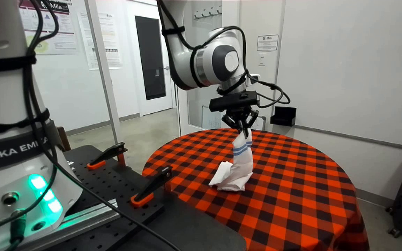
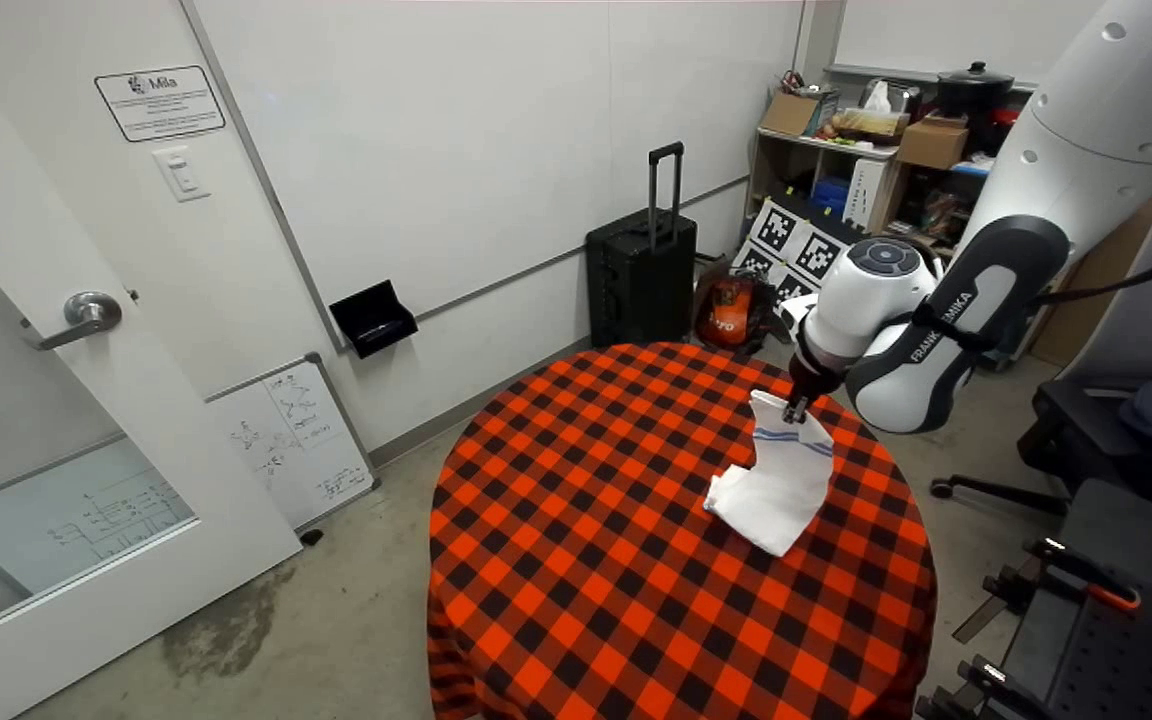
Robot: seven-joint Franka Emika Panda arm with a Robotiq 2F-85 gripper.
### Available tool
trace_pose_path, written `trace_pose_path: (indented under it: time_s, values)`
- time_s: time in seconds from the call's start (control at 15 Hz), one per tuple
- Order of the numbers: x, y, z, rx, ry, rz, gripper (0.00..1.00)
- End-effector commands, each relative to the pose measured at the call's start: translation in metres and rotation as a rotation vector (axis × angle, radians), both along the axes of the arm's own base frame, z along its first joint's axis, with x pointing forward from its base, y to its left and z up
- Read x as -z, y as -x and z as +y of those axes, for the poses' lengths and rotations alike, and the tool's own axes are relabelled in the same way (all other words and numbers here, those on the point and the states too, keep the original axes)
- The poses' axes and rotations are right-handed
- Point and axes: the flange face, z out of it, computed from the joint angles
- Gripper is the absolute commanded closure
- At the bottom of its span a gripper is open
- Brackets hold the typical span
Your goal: Fold the towel three times over.
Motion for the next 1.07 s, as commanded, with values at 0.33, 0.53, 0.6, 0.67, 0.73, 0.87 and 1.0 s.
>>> trace_pose_path:
  time_s: [0.33, 0.53, 0.6, 0.67, 0.73, 0.87, 1.0]
  values:
    - [0.021, 0.031, 0.057, -0.180, 0.013, -0.002, 0.98]
    - [0.031, 0.045, 0.081, -0.191, -0.023, 0.047, 0.98]
    - [0.034, 0.049, 0.087, -0.193, -0.035, 0.063, 0.98]
    - [0.037, 0.054, 0.095, -0.204, -0.041, 0.067, 0.98]
    - [0.038, 0.058, 0.102, -0.215, -0.050, 0.074, 0.98]
    - [0.042, 0.066, 0.116, -0.236, -0.065, 0.090, 0.98]
    - [0.044, 0.069, 0.125, -0.259, -0.070, 0.085, 0.98]
